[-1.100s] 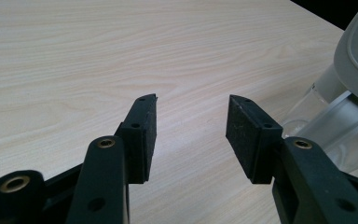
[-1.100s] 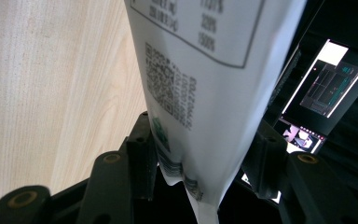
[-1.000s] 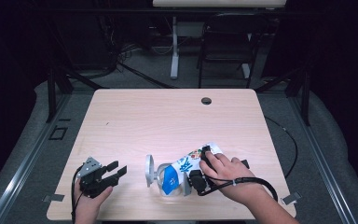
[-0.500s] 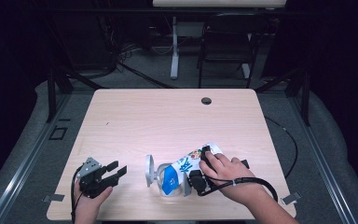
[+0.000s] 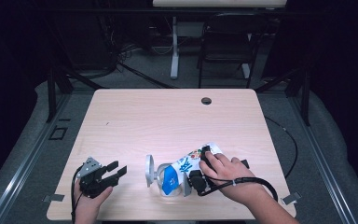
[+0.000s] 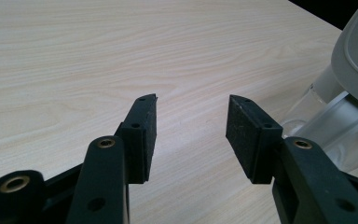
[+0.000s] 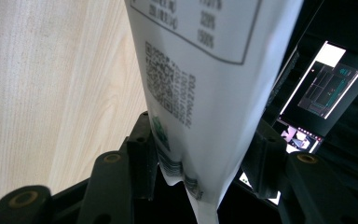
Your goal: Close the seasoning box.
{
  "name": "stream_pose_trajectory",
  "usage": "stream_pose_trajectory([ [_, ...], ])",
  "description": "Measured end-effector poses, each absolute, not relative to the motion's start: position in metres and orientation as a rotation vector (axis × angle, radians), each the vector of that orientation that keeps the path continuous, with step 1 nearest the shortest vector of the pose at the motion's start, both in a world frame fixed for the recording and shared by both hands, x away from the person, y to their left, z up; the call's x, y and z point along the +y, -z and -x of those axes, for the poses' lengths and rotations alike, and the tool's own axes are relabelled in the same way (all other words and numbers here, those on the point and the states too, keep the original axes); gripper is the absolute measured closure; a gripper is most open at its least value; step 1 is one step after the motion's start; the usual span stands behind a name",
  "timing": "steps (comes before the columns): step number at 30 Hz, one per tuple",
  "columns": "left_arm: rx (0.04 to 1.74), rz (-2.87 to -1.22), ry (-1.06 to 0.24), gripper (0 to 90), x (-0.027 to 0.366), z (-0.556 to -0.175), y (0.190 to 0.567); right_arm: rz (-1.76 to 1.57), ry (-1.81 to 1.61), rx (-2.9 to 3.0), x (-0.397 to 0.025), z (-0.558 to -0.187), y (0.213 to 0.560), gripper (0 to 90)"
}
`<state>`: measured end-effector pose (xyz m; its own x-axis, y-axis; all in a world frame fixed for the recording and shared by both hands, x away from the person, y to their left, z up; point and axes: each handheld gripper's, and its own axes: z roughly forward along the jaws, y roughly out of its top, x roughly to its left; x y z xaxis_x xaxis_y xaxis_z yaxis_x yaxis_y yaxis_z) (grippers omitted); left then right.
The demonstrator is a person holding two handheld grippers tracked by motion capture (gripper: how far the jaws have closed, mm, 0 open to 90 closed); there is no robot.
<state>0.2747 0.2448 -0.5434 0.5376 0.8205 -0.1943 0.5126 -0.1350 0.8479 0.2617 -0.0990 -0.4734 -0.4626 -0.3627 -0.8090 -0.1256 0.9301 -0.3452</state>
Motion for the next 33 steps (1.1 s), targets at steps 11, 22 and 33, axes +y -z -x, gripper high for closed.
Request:
stream_pose_trajectory([
  [11,1.108,-1.799,-0.394,53.5,0.245,-0.2748,0.5438,0.352,0.292,2.044,-0.099,-0.2613,0.4734,52.6],
  [22,1.109,-1.796,-0.394,53.5,0.2451,-0.2748,0.5438,0.358,0.288,2.042,-0.0991,-0.2611,0.4737,52.8],
  [33,1.109,-1.797,-0.394,53.5,0.2452,-0.2749,0.5438,0.36,0.286,2.042,-0.0989,-0.2615,0.4736,52.8],
])
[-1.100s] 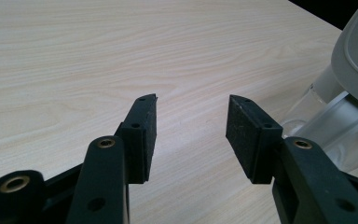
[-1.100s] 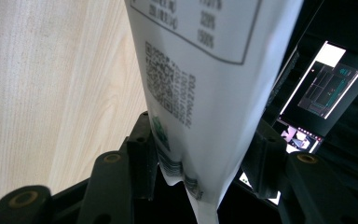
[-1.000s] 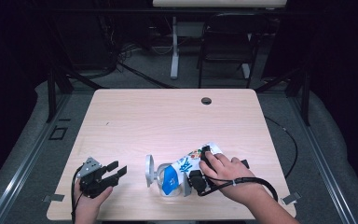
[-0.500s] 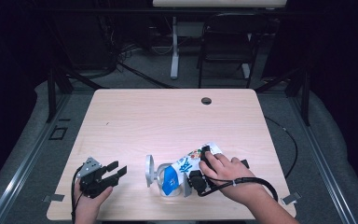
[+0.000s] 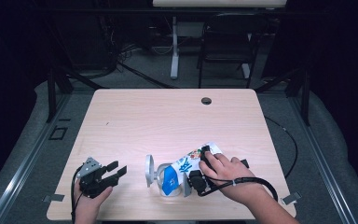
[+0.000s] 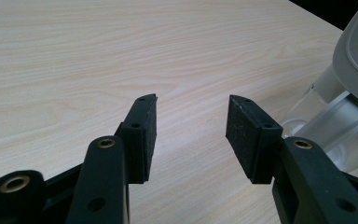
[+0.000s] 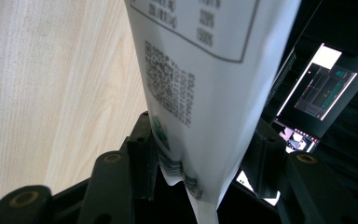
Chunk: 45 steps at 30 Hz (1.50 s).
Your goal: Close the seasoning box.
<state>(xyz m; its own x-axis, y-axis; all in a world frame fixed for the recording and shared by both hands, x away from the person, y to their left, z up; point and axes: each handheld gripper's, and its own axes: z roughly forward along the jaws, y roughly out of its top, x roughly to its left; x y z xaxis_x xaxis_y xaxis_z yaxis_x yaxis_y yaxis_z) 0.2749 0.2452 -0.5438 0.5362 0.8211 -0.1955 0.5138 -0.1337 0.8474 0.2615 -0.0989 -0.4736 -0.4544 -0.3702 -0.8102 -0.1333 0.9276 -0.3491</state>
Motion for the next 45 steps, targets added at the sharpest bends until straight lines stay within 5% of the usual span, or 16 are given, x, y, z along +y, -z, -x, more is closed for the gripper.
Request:
stream_pose_trajectory([
  [45,1.108,-1.797,-0.391,53.5,0.2459,-0.2752,0.544,0.387,0.293,2.028,-0.0982,-0.2614,0.4733,53.4],
])
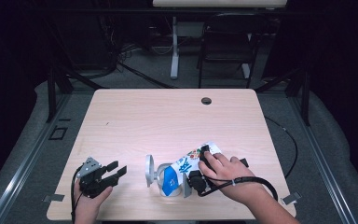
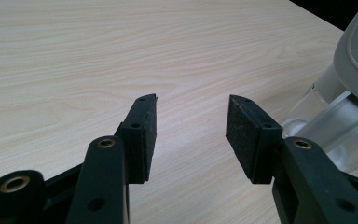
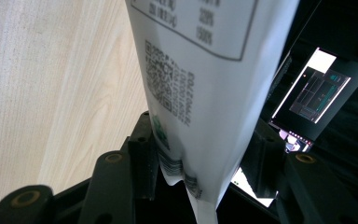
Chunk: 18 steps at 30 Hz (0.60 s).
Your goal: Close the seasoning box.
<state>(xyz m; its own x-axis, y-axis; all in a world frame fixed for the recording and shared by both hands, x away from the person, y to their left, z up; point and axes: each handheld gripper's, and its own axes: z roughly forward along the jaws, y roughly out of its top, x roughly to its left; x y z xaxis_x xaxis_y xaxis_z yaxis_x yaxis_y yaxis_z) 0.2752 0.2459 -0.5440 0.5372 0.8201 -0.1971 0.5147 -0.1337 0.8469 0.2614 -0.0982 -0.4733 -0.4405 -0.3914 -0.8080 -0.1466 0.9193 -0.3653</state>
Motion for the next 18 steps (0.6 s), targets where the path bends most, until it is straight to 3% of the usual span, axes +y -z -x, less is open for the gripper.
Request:
stream_pose_trajectory([
  [18,1.11,-1.797,-0.392,53.5,0.2461,-0.2754,0.5443,0.398,0.288,2.02,-0.0986,-0.2612,0.474,53.7],
])
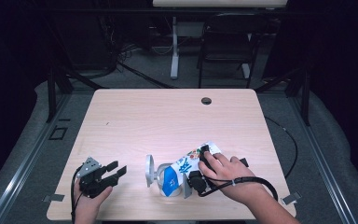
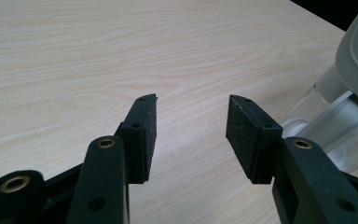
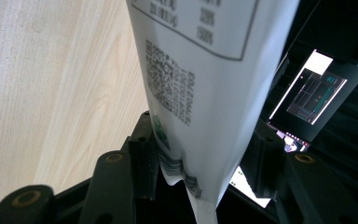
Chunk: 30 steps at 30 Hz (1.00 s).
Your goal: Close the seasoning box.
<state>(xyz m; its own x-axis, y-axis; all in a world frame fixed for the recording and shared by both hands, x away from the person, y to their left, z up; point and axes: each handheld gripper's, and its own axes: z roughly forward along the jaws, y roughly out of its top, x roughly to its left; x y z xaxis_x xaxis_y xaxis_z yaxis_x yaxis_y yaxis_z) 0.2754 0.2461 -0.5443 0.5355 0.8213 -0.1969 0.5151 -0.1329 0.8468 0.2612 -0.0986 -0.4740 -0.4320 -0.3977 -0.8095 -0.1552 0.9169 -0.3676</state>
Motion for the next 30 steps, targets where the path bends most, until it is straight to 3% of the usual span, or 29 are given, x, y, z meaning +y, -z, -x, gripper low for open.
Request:
stream_pose_trajectory([
  [30,1.113,-1.794,-0.395,53.5,0.2464,-0.2753,0.5443,0.412,0.301,2.006,-0.0976,-0.2606,0.4733,54.3],
])
